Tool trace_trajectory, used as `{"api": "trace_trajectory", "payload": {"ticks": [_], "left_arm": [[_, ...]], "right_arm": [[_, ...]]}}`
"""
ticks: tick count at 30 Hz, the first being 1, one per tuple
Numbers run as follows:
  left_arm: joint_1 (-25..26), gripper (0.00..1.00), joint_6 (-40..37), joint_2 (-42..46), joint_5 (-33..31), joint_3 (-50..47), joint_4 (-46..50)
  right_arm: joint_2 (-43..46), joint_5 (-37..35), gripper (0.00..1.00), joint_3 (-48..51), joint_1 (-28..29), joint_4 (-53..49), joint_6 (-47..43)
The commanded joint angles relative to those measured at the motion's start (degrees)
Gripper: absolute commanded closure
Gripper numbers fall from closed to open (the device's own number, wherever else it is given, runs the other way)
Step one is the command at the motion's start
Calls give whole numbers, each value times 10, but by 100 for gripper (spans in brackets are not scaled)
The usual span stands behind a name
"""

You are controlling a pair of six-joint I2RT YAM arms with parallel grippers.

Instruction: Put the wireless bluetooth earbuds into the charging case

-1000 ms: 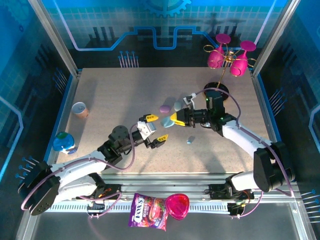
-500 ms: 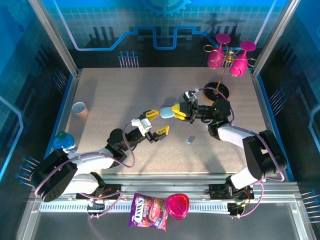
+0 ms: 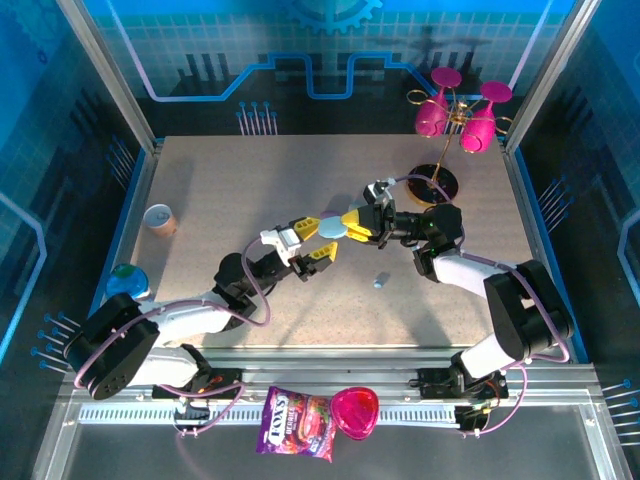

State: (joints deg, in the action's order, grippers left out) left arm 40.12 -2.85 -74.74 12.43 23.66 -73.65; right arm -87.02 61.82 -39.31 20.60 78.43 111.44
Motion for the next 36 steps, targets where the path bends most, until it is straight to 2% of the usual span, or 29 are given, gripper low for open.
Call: {"api": "trace_trajectory", "payload": {"ticks": [1, 8, 15, 23, 29, 31, 34, 36], "left_arm": [[-3, 47, 11, 10, 55, 21, 21], [-5, 48, 7, 12, 85, 29, 46], [-6, 57, 7, 4, 101, 38, 44], [-7, 51, 3, -3, 109, 44, 45], [-8, 61, 2, -4, 118, 47, 48], [-7, 61, 1, -4, 118, 48, 51], [-8, 48, -1, -4, 118, 48, 54], [-8, 47, -2, -3, 118, 48, 55]], "right_arm": [[13, -6, 86, -1, 8, 10, -10], [2, -9, 87, -4, 11, 30, 10], [-1, -11, 87, -5, 14, 30, 13], [-1, -12, 87, -9, 15, 30, 20], [-2, -12, 87, -7, 14, 30, 22], [-3, -14, 87, -7, 14, 30, 24], [-1, -16, 87, -10, 16, 30, 28], [0, -15, 87, -12, 16, 31, 29]]}}
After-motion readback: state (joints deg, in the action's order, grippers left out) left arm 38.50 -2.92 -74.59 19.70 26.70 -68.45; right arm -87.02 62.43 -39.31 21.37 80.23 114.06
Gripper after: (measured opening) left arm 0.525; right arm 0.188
